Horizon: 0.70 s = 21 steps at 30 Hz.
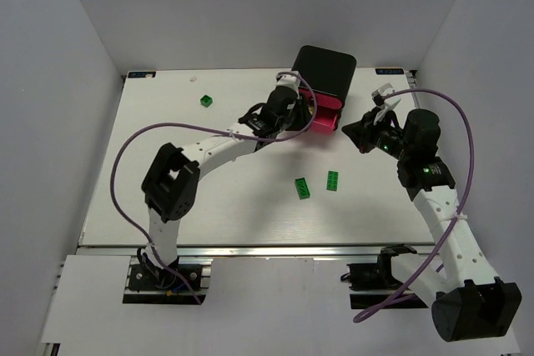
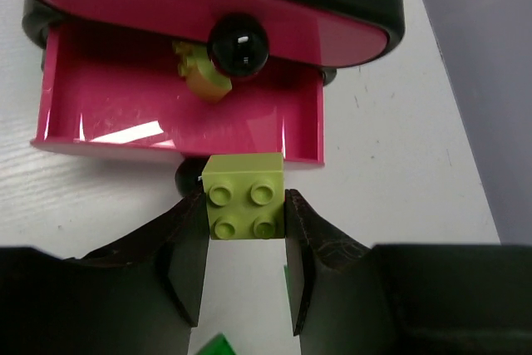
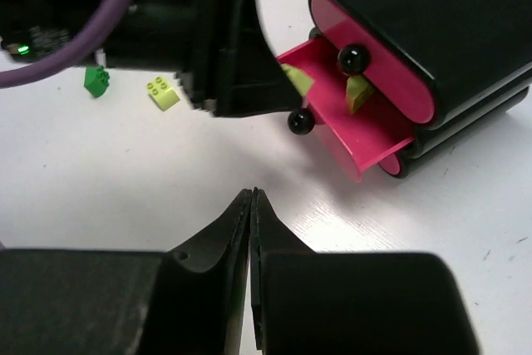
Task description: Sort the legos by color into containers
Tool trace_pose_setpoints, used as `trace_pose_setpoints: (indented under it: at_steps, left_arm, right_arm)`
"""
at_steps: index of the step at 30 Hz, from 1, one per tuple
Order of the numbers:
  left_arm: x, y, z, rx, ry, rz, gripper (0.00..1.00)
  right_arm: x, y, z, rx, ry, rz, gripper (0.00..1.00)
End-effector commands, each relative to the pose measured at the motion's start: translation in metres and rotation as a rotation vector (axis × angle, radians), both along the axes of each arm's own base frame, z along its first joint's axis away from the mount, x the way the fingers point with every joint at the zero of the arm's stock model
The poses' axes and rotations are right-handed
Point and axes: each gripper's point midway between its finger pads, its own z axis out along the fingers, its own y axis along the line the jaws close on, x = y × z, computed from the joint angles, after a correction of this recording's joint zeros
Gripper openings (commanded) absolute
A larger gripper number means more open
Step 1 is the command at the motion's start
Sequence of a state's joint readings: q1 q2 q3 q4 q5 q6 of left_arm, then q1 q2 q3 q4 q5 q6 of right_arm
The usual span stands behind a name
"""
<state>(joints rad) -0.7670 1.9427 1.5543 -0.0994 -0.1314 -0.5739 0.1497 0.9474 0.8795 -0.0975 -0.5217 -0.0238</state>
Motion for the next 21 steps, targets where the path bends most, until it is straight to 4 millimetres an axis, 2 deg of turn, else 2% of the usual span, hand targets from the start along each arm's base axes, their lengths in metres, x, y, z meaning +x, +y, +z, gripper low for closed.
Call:
trace_pose_setpoints:
  at_steps: [1, 2, 3, 4, 6, 10, 14, 17, 21]
  left_arm:
    - [0.021, -0.007, 0.037, -0.003, -0.078, 0.019, 0.23]
    - [0.025, -0.009, 0.037, 0.005, -0.08, 0.023, 0.23]
    - [0.029, -0.011, 0.025, 0.035, -0.064, 0.024, 0.23]
    - [0.034, -0.013, 0.035, 0.027, -0.085, 0.034, 0.25]
    - [0.038, -0.014, 0.028, 0.048, -0.078, 0.039, 0.26]
    - [0.041, -0.008, 0.02, 0.077, -0.073, 0.067, 0.34]
    - [0.042, 0.001, 0.011, 0.118, -0.071, 0.097, 0.36]
    - [0.046, 0.01, 0.009, 0.128, -0.081, 0.123, 0.38]
    - [0.052, 0.014, 0.01, 0.131, -0.086, 0.134, 0.39]
  right_arm:
    - [-0.012, 0.005, 0.002, 0.009, -0.01, 0.089, 0.07]
    - [-0.011, 0.004, 0.002, 0.011, -0.009, 0.087, 0.08]
    - [-0.012, 0.003, 0.001, 0.013, -0.007, 0.089, 0.07]
    - [-0.013, 0.002, 0.0, 0.013, 0.0, 0.09, 0.08]
    - [-0.014, 0.001, 0.0, 0.016, 0.0, 0.094, 0.08]
    - [-0.016, 0.003, -0.004, 0.025, 0.017, 0.122, 0.1]
    - [-0.015, 0.001, -0.008, 0.03, 0.033, 0.126, 0.12]
    - [-0.014, 0.002, -0.013, 0.033, 0.052, 0.139, 0.14]
    - [-0.012, 0.003, -0.021, 0.026, 0.072, 0.154, 0.14]
